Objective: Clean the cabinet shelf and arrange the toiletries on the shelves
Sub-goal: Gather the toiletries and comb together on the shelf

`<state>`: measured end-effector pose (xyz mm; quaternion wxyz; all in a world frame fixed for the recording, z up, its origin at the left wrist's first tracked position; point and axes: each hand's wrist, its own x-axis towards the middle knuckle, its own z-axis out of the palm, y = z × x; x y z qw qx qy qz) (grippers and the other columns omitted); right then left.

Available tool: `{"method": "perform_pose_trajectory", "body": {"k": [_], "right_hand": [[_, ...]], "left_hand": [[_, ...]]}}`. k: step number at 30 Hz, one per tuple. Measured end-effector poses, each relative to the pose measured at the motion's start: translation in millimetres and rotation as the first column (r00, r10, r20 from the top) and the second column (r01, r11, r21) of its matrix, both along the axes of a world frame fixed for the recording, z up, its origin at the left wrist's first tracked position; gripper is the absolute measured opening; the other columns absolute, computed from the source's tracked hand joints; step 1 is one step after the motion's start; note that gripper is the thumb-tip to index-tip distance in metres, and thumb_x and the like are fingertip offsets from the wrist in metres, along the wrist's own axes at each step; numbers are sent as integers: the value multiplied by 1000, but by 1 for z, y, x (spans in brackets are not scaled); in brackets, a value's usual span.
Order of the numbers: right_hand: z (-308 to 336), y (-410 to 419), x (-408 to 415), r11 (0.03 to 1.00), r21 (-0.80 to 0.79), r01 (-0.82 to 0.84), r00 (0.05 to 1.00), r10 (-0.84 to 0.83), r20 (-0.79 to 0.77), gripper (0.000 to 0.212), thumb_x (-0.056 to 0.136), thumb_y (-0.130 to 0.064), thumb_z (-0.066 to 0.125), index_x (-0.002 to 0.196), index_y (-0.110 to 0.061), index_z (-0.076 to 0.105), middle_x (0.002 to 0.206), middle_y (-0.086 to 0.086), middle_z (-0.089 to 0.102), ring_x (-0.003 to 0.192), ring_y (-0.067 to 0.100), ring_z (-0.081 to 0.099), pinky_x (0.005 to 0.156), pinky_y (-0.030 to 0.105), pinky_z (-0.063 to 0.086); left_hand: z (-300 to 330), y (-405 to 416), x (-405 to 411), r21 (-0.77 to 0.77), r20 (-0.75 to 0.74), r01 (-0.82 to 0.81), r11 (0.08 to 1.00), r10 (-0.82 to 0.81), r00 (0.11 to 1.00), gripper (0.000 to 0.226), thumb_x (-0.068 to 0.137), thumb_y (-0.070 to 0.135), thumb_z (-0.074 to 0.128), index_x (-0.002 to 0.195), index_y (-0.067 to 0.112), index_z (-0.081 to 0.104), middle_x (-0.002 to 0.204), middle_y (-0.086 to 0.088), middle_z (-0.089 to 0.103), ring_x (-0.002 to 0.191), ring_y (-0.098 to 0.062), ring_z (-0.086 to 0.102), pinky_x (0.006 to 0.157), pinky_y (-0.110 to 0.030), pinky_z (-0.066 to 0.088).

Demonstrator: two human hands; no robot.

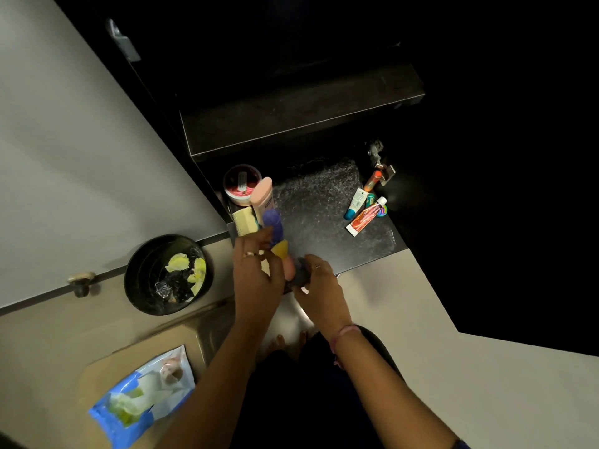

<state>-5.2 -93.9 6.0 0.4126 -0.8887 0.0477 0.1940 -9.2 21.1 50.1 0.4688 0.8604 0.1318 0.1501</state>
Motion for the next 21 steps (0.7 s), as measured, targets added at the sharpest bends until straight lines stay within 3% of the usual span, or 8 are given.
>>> {"method": "perform_pose_trajectory", "body": {"k": [2, 6, 9, 11, 13, 16, 21], "right_hand": [[-5, -17, 3, 998, -54, 41, 999, -39, 34, 48, 81, -8, 63, 128, -9, 53, 129, 9, 54, 117, 23, 55, 98, 23, 40], [-4, -57, 25, 946, -35, 322, 947, -321, 26, 41, 83, -8, 61, 124, -6, 54, 121, 14, 61, 107, 27, 61, 94, 30, 45], [-3, -84, 53, 911, -78, 404, 913, -398, 84, 38, 88, -6, 55, 126, -3, 53, 127, 16, 56, 116, 29, 54, 101, 31, 40], [-3, -95, 74, 911, -88, 403, 913, -394, 105, 38, 90, -5, 52, 128, -3, 51, 133, 16, 49, 122, 28, 50, 106, 30, 36], [-2, -105, 91, 919, -107, 380, 923, -369, 109, 41, 91, -5, 49, 131, -6, 49, 136, 14, 45, 121, 27, 50, 106, 29, 35], [-3, -114, 112, 949, -142, 283, 957, -268, 112, 40, 92, -7, 48, 132, -9, 47, 135, 12, 43, 114, 28, 54, 97, 28, 39], [-20, -120, 136, 964, -238, 118, 991, -97, 97, 41, 94, -12, 49, 134, -8, 43, 131, 13, 44, 108, 35, 58, 96, 42, 47]], "left_hand": [[9, -10, 3, 47, 40, 85, 995, -87, 995, 32, 80, -3, 55, 111, 3, 55, 106, -2, 46, 88, -2, 45, 81, 2, 33], [16, -48, 16, 51, -37, 298, 953, -297, 954, 26, 87, 5, 50, 112, 4, 58, 107, -10, 52, 71, -3, 49, 72, -6, 41], [6, -79, 35, 48, -214, 376, 925, -358, 909, 25, 91, 10, 46, 112, 1, 57, 116, -13, 52, 93, -21, 58, 85, -25, 44], [-8, -95, 52, 26, -338, 382, 924, -351, 873, 27, 91, 8, 45, 113, -4, 55, 123, -17, 49, 108, -25, 55, 95, -25, 39], [-22, -111, 71, -11, -407, 369, 929, -341, 847, 33, 90, 7, 45, 119, -5, 53, 125, -19, 47, 112, -27, 54, 101, -32, 43], [-42, -126, 98, -17, -447, 328, 945, -301, 842, 37, 87, 6, 49, 123, -1, 52, 125, -20, 48, 114, -29, 53, 103, -37, 43], [-66, -147, 136, 155, -510, 364, 918, -241, 826, 44, 91, 21, 52, 132, 5, 47, 134, -17, 43, 123, -29, 41, 105, -33, 32]]}}
